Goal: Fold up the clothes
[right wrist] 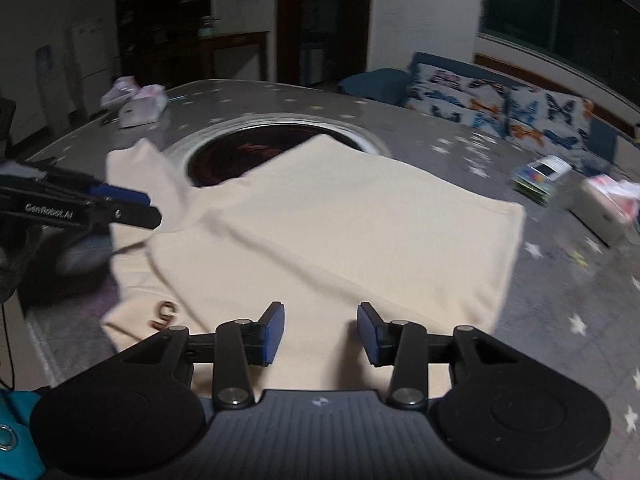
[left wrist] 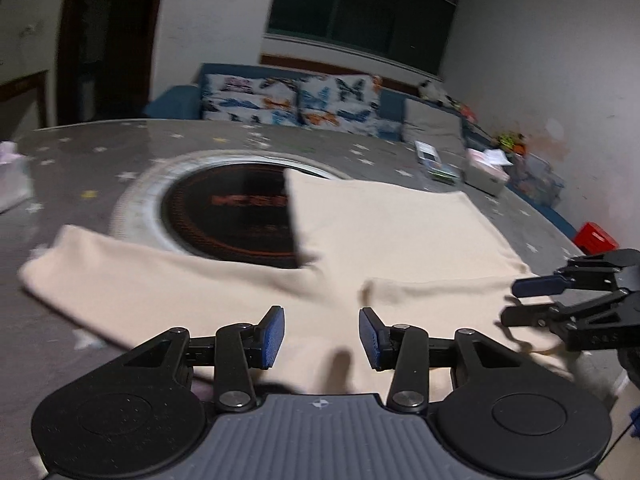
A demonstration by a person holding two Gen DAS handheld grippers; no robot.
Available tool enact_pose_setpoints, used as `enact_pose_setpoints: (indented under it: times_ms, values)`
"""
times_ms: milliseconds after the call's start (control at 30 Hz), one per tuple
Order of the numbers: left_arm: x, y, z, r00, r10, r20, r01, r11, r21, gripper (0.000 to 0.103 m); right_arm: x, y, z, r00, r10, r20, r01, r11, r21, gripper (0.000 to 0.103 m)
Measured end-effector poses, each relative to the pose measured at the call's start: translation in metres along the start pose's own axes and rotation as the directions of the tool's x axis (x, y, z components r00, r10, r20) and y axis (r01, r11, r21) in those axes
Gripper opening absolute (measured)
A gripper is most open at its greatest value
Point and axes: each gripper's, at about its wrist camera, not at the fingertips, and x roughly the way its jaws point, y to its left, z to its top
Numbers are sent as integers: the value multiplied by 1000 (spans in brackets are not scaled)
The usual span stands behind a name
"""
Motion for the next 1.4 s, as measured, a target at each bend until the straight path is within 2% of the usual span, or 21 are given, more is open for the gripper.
enact_pose_setpoints:
  times_ms: [100,233,433,567,667,800,867,933,1067,1133,1233,1400]
  values:
    - [-10,22,1,997,71,24,-69,995,-65,45,9,16,7,1000,25,-5,-25,999,-39,43]
    - [-20,49,2,984,174,41,-167,976,-141,47,22,37,16,998,56,-13,-57,994,-90,43]
    - [-31,88,3,947,320,40,-303,926,-223,52,41,69,29,994,101,-30,-105,981,-165,43]
    - [-31,112,5,921,388,29,-367,892,-265,52,47,81,36,992,118,-32,-122,974,-189,43]
    - [-27,125,7,911,412,21,-390,875,-288,52,43,81,39,993,116,-24,-118,976,-181,43]
    - [-17,136,12,911,413,6,-390,866,-314,48,34,80,41,993,117,-8,-117,978,-175,43]
    - [-13,141,13,917,398,-4,-376,862,-342,43,30,79,41,993,118,4,-116,979,-168,43]
    - [-11,143,13,916,402,-3,-377,856,-352,37,26,78,42,993,117,15,-113,981,-159,43]
    - [-9,148,12,911,413,-4,-385,845,-371,11,17,71,40,994,106,35,-100,986,-135,43]
    - [-11,151,12,917,400,0,-366,839,-403,7,13,68,39,994,100,45,-93,988,-122,43]
    - [-18,142,18,925,378,36,-332,850,-408,5,5,58,35,995,83,61,-77,993,-88,43]
    - [-37,100,42,952,271,146,-208,917,-341,5,-8,40,26,995,44,88,-42,999,-27,43]
